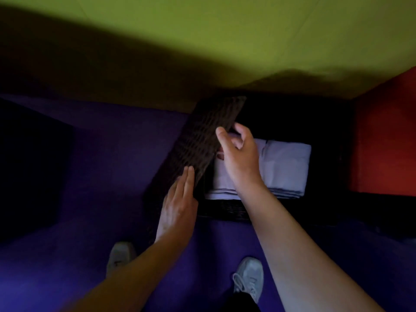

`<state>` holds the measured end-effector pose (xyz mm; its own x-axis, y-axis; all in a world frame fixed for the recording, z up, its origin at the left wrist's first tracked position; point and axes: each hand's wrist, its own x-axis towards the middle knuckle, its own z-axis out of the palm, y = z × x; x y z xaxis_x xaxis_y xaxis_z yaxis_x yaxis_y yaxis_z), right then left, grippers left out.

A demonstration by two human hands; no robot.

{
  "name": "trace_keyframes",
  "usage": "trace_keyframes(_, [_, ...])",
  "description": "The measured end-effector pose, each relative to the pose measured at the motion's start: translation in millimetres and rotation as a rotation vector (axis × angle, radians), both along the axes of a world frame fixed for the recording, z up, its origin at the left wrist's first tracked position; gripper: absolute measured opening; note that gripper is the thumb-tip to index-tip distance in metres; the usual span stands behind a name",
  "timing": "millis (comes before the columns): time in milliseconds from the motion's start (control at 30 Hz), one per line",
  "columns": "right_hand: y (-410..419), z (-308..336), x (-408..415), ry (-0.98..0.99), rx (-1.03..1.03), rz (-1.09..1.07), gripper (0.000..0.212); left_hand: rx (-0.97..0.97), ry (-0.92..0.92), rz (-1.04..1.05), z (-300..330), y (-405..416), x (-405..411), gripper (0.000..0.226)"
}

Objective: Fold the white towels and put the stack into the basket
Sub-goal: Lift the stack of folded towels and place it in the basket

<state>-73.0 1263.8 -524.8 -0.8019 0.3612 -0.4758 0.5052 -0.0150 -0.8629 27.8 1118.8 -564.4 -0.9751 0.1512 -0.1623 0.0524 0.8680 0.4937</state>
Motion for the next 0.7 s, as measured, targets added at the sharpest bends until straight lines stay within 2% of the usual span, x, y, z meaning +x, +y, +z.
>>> trace_keyframes(100, [30,16,8,0.073,0.121,-0.180,0.034,-0.051,0.047,-0.105,7,6,17,0.080])
trace_keyframes(167, [56,21,24,0.060,0.095,-0.287,0.025,-0.113,0.000,-0.180,15,13,24,0.088])
trace_keyframes(267, [96,18,63,-0.032,-0.028,-0.454,0.027,-0.232,-0.069,-0.368,19,23,27,0.090])
trace_keyframes(333, [124,8,94,-0.143,-0.024,-0.523,0.033,-0.258,-0.164,-0.412,18,31,23,0.093])
trace_keyframes(400, [149,-1,117,-0.206,-0.016,-0.524,0.051,-0.254,-0.257,-0.313,13,34,20,0.092])
trace_keyframes(467, [170,-10,132,-0.244,-0.006,-0.508,0.074,-0.219,-0.384,-0.092,10,32,16,0.093])
trace_keyframes(500, [179,-13,139,-0.271,0.009,-0.491,0.079,-0.169,-0.442,0.026,8,29,13,0.095])
trace_keyframes(567, [194,-22,152,-0.327,0.076,-0.438,0.071,0.051,-0.520,0.183,2,27,9,0.097])
trace_keyframes(633, [204,-30,160,-0.357,0.207,-0.349,0.057,0.254,-0.534,0.209,-4,33,4,0.095])
trace_keyframes(700, [209,-35,163,-0.386,0.352,-0.276,0.038,0.222,-0.512,0.226,-9,44,-1,0.094])
